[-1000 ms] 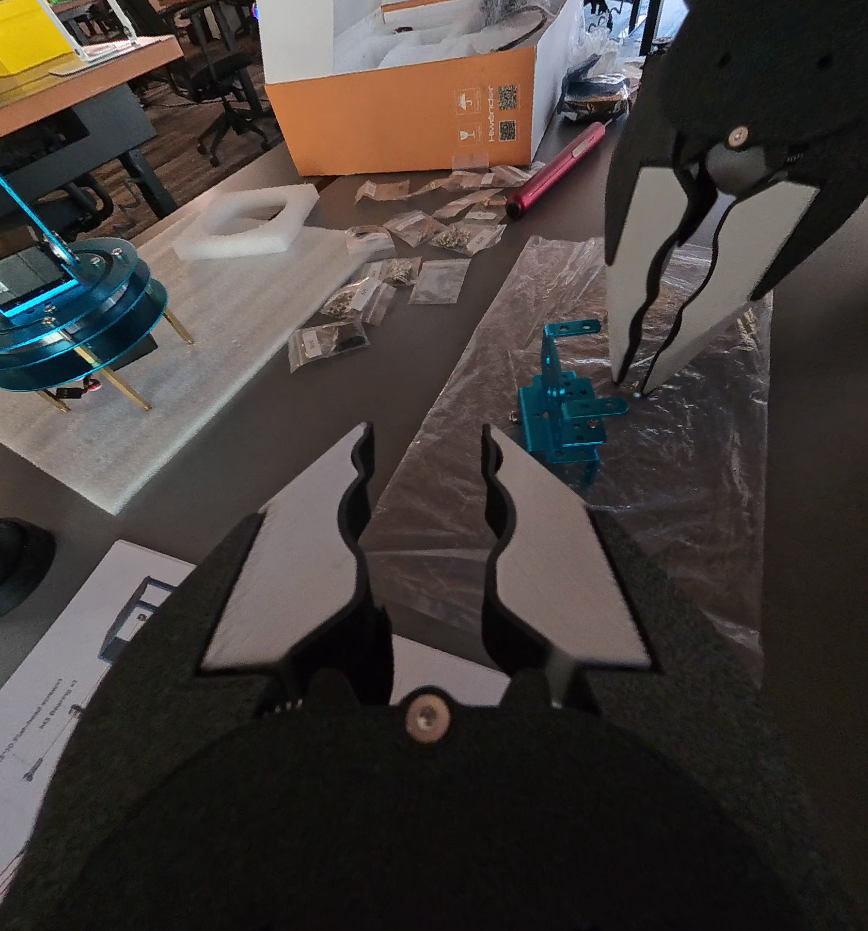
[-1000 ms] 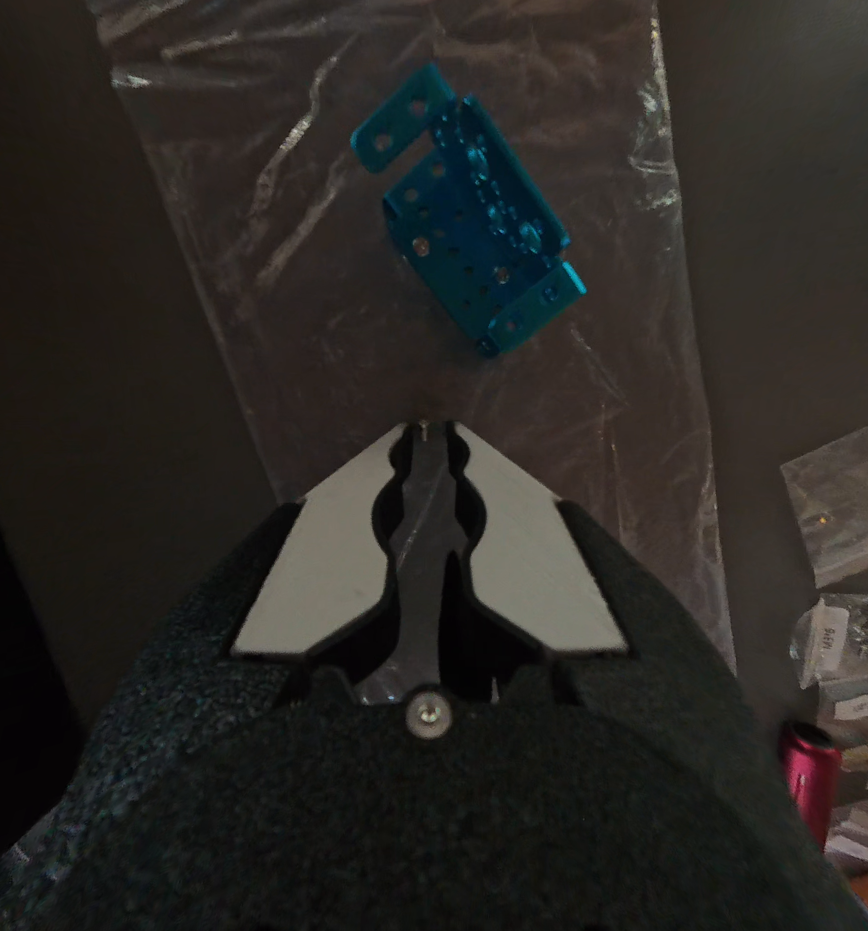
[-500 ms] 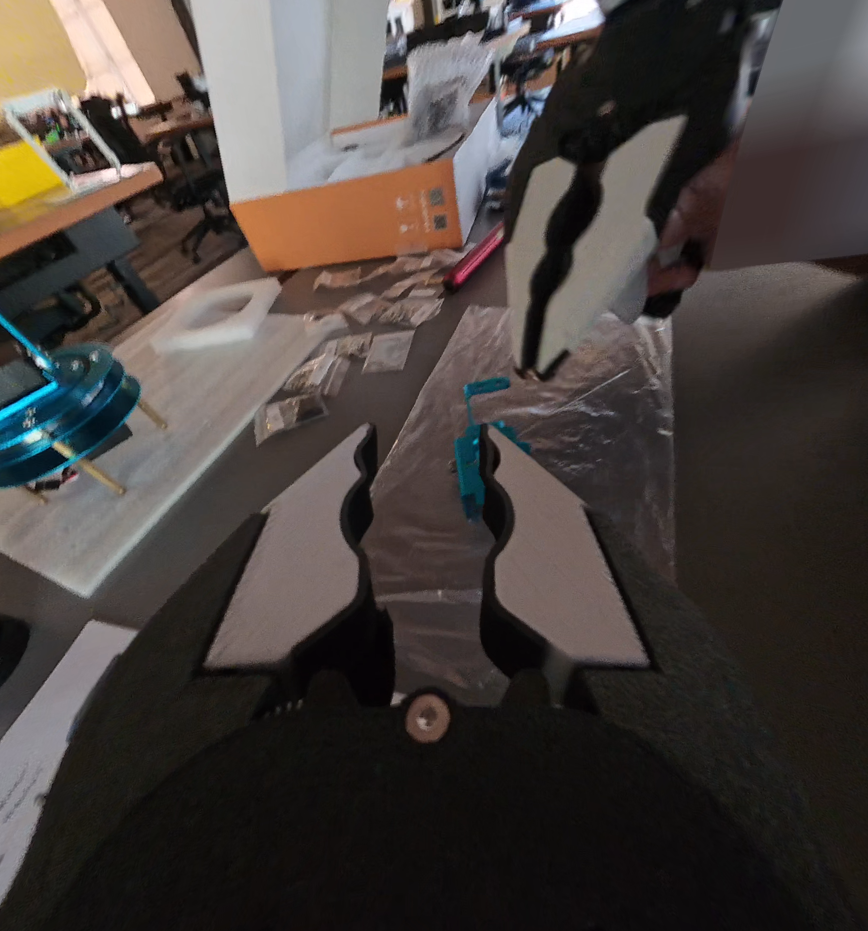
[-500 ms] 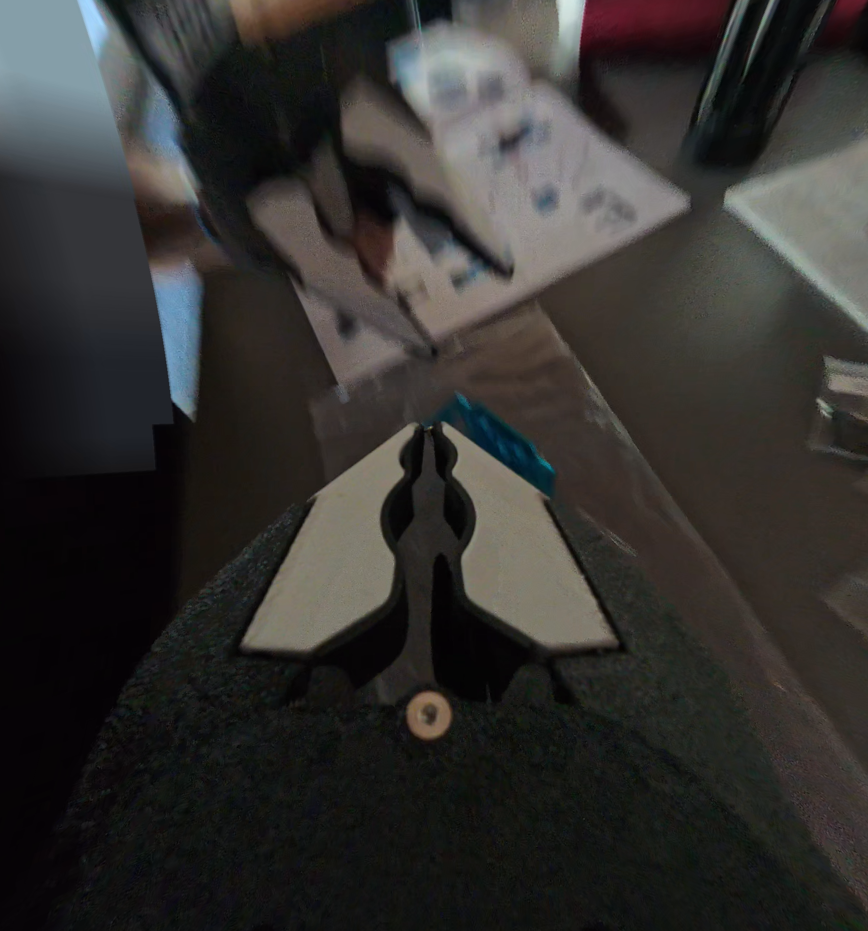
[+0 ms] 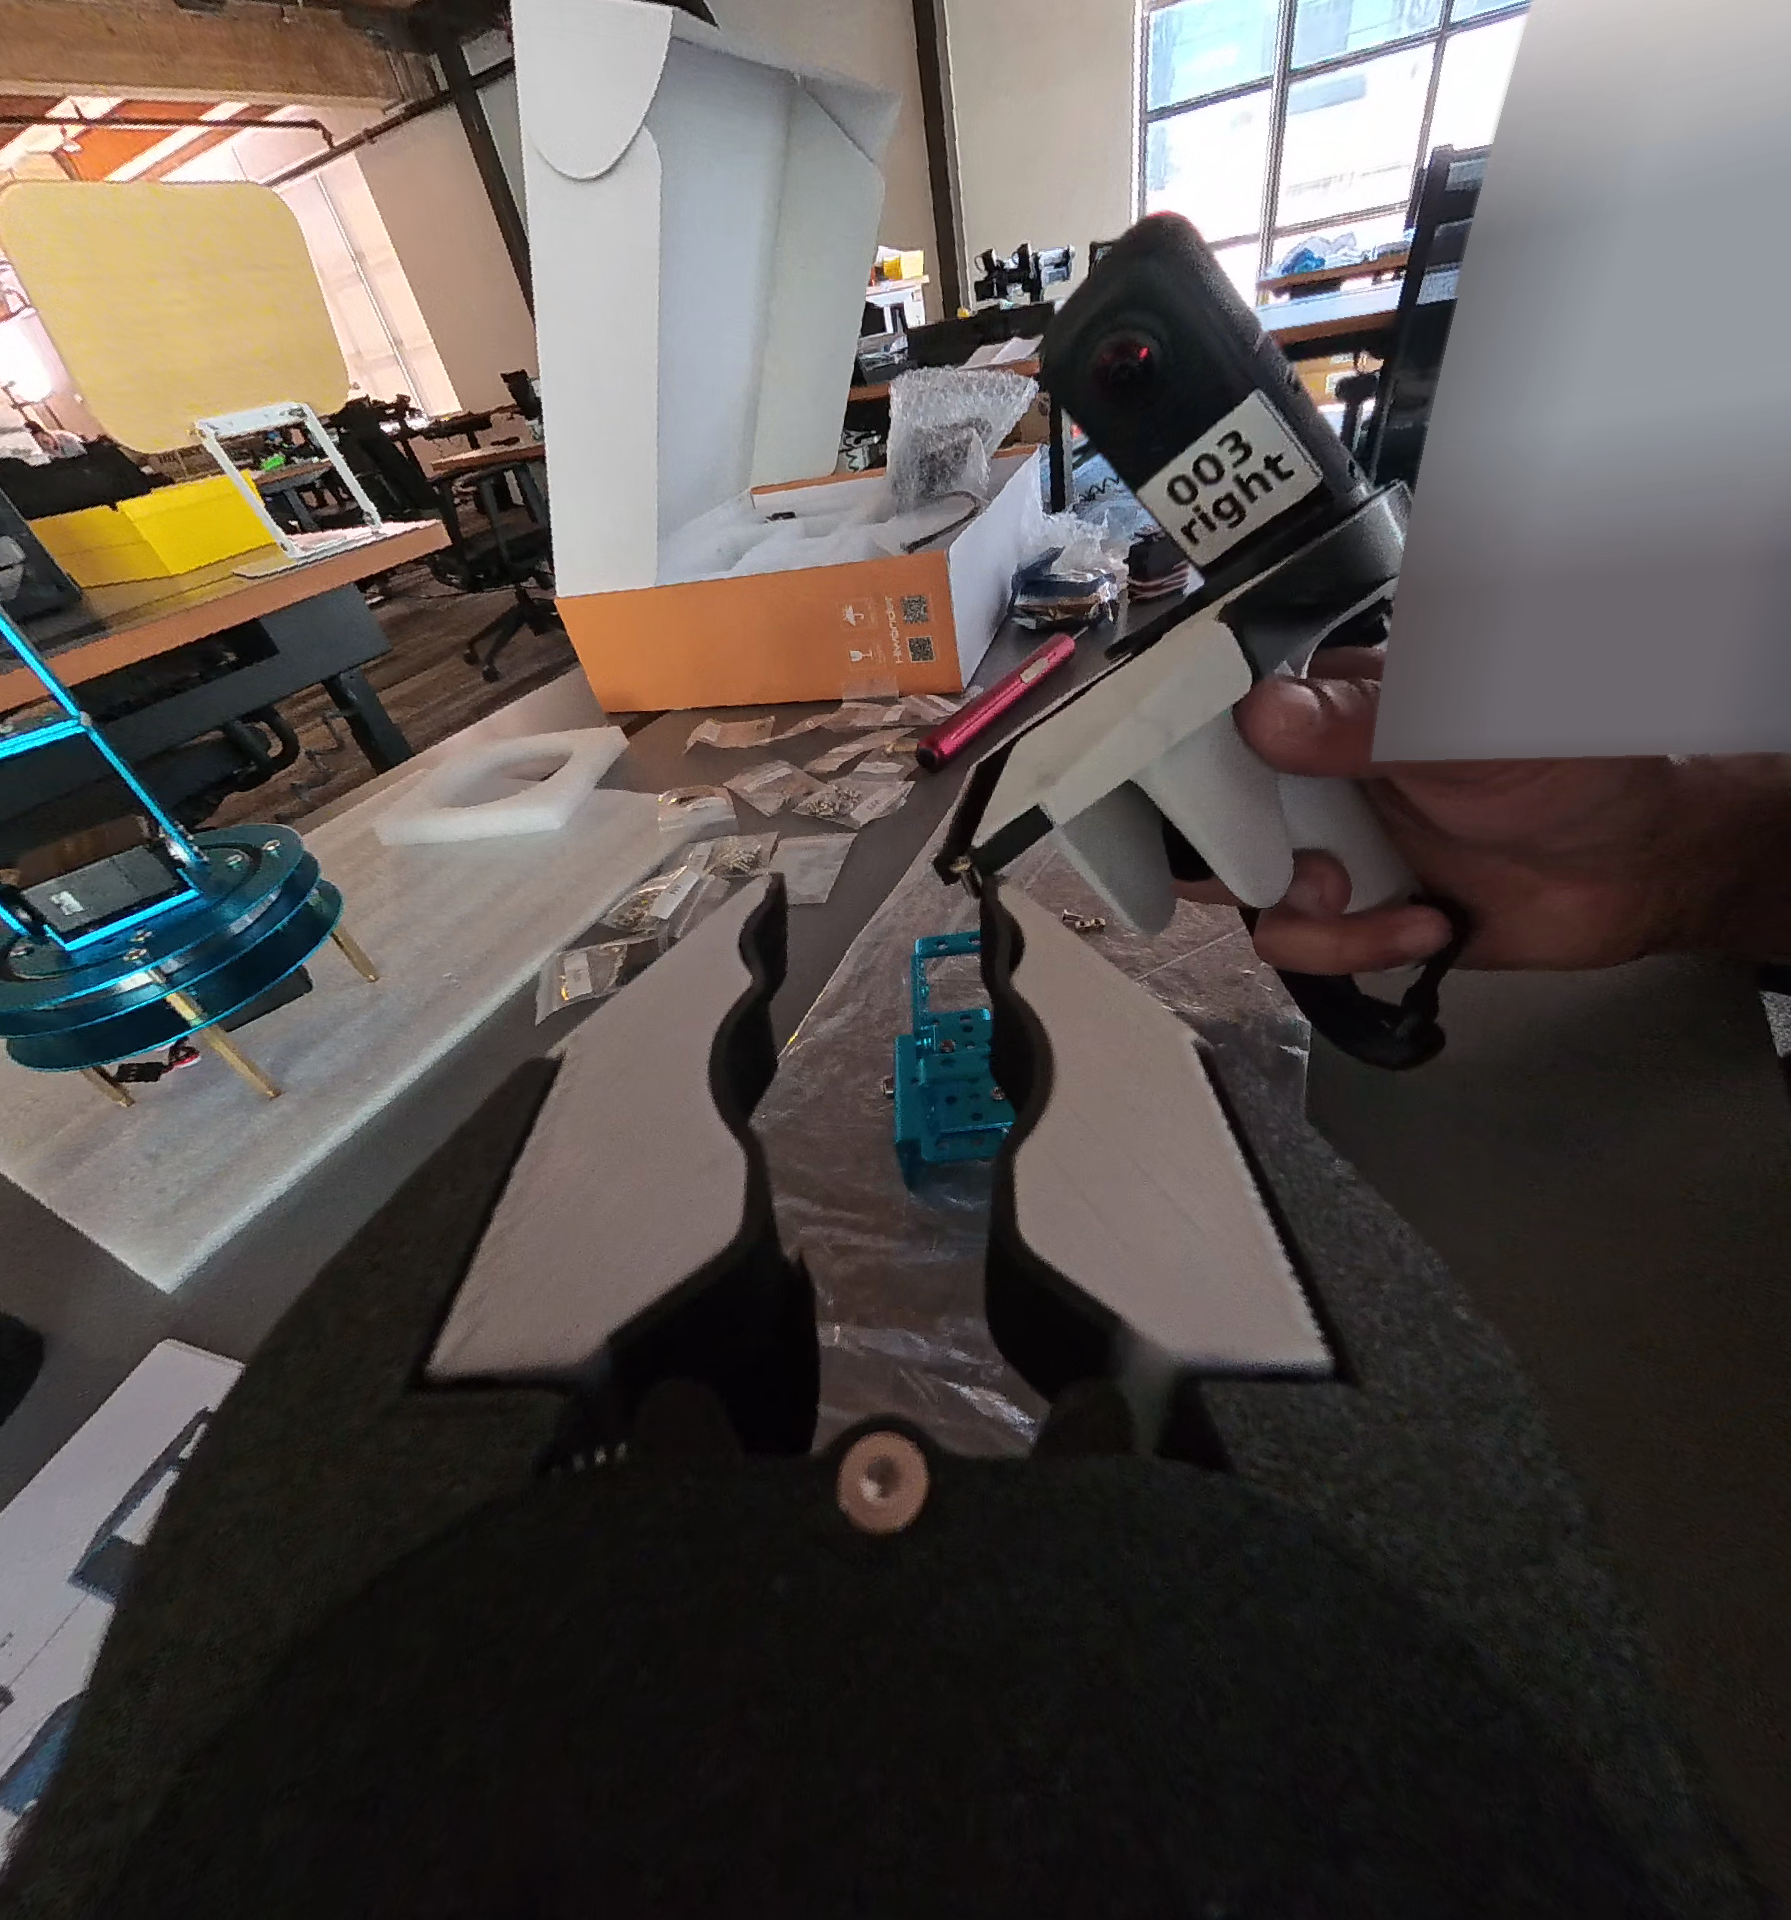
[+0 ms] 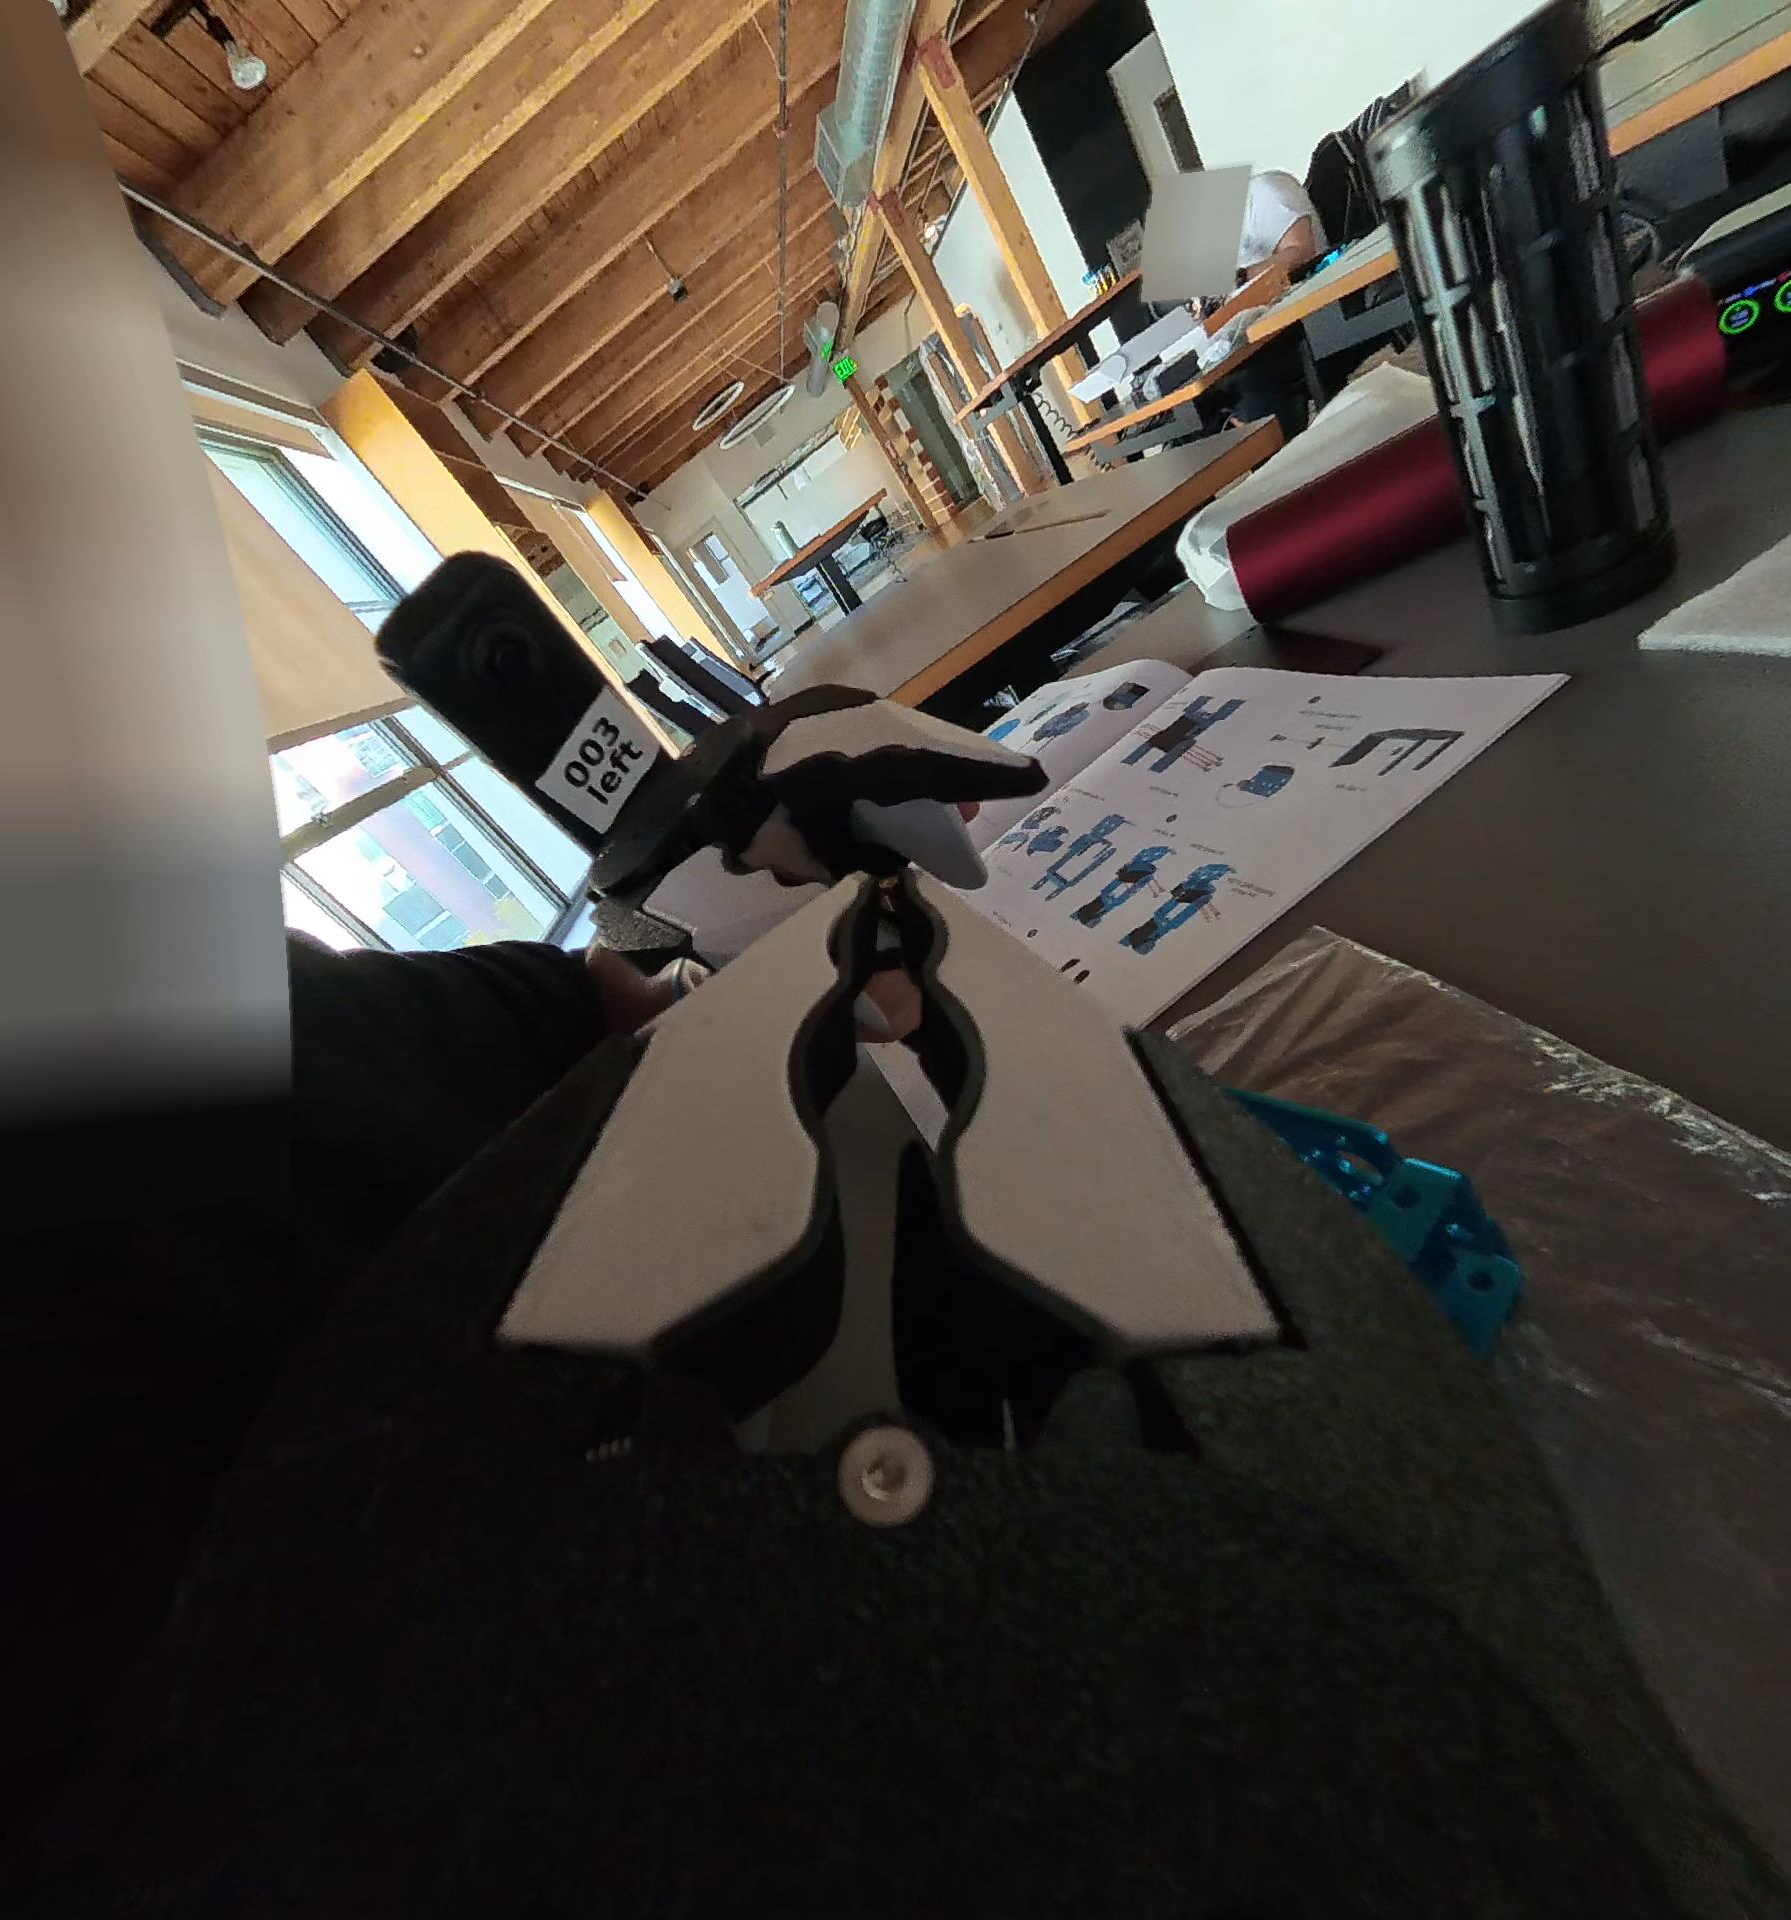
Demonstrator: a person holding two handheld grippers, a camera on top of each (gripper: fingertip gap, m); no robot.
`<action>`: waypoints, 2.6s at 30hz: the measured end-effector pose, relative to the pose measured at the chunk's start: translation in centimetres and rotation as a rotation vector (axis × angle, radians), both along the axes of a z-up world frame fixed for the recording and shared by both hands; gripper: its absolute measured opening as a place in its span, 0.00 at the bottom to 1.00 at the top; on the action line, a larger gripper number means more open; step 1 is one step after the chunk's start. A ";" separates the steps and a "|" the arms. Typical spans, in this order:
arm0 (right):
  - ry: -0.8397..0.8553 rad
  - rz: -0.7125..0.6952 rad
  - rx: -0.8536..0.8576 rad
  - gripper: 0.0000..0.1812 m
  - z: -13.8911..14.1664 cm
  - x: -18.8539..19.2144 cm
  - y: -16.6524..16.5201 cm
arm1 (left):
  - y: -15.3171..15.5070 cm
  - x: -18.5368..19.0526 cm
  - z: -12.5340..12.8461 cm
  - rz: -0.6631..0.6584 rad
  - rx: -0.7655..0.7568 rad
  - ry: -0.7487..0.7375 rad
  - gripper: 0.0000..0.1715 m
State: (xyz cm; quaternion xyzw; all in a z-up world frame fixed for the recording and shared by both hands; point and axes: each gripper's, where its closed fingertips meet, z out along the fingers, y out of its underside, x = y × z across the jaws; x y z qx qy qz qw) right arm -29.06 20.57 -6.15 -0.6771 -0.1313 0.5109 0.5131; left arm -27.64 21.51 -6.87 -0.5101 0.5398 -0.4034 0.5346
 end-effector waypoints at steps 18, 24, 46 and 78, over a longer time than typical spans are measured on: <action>-0.183 -0.050 0.017 0.01 -1.8 0.3 0.4 | -0.4 0.4 -1.8 0.077 0.421 0.097 0.01; -0.251 -0.061 0.012 0.01 -2.1 0.3 0.4 | -0.3 0.3 -2.0 0.128 0.606 0.122 0.01; -0.070 0.042 -0.203 0.00 -3.9 3.0 -0.9 | 1.3 0.4 -3.4 0.148 0.511 0.174 0.03; 0.317 -0.131 -0.743 0.00 -8.9 5.4 -0.2 | -0.5 1.9 -7.5 -0.112 -0.066 0.360 0.20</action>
